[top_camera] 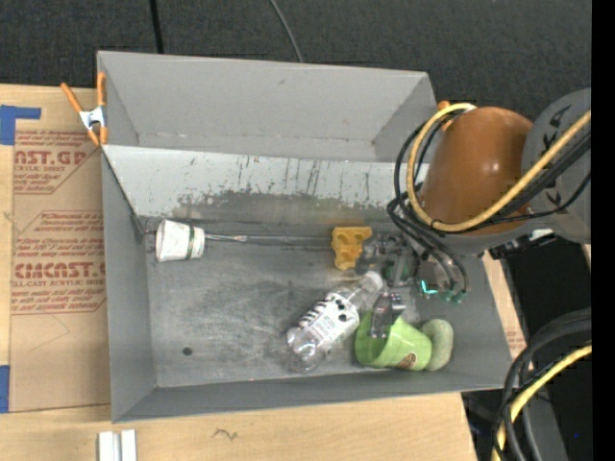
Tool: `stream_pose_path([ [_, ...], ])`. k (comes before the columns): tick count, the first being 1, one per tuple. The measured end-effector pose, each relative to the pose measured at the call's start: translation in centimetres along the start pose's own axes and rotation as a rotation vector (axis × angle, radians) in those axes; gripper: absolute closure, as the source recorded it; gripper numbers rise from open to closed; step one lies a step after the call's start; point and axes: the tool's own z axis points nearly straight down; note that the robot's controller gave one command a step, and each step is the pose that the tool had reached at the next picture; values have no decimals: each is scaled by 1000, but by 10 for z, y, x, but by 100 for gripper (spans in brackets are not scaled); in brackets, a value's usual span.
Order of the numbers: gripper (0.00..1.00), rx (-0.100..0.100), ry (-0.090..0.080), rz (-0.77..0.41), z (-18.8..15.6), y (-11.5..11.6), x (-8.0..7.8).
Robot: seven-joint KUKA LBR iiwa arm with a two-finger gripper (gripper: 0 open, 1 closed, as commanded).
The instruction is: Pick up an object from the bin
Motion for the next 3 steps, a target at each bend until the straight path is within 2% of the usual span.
stream_pose_path([
  [1,0,1,-8,-1,-4,0,-2],
  [2,0,1,-11,-112,43,8,-8],
  [3,0,1,-4,-246,61,17,-8],
])
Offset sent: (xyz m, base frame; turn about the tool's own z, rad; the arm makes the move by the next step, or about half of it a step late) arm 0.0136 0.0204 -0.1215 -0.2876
